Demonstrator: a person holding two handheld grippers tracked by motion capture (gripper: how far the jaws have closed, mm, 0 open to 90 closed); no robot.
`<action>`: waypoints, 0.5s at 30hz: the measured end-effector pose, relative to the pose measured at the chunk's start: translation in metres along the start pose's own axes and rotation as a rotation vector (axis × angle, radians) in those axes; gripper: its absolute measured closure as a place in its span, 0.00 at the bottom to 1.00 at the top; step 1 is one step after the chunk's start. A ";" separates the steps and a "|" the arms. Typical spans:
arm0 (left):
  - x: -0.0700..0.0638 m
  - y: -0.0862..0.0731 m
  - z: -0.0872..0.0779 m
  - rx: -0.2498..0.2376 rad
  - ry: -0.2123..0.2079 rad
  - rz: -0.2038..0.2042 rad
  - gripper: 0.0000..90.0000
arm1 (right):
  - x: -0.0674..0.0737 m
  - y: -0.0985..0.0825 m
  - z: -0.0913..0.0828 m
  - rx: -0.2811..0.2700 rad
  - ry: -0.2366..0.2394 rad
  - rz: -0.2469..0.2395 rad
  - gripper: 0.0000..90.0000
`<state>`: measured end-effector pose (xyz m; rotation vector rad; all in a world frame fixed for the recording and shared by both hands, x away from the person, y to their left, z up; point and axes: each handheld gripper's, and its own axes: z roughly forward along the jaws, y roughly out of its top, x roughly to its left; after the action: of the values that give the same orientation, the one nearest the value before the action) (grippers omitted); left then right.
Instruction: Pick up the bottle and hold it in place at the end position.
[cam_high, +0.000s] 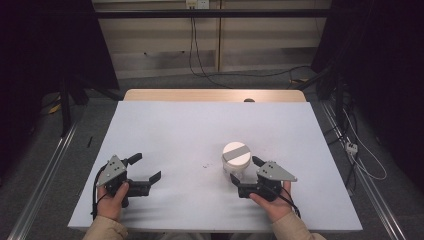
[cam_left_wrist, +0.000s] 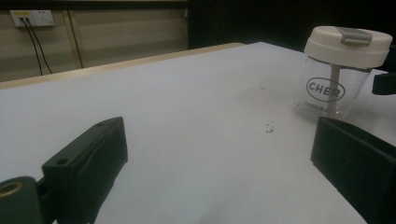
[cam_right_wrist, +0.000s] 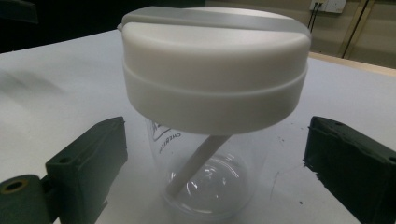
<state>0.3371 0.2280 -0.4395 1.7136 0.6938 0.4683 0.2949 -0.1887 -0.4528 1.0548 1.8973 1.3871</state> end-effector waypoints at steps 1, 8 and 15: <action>-0.001 0.000 0.000 -0.002 -0.001 -0.004 0.04 | 0.000 0.000 0.002 -0.001 -0.001 0.002 0.06; -0.001 0.000 0.001 0.005 -0.005 0.008 0.04 | 0.004 0.003 0.013 0.009 -0.007 0.024 0.06; -0.001 0.000 0.001 0.005 -0.005 0.006 0.04 | 0.006 0.004 0.020 0.009 -0.010 0.038 0.07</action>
<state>0.3374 0.2268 -0.4400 1.7211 0.6867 0.4673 0.3085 -0.1726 -0.4547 1.1052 1.8873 1.3933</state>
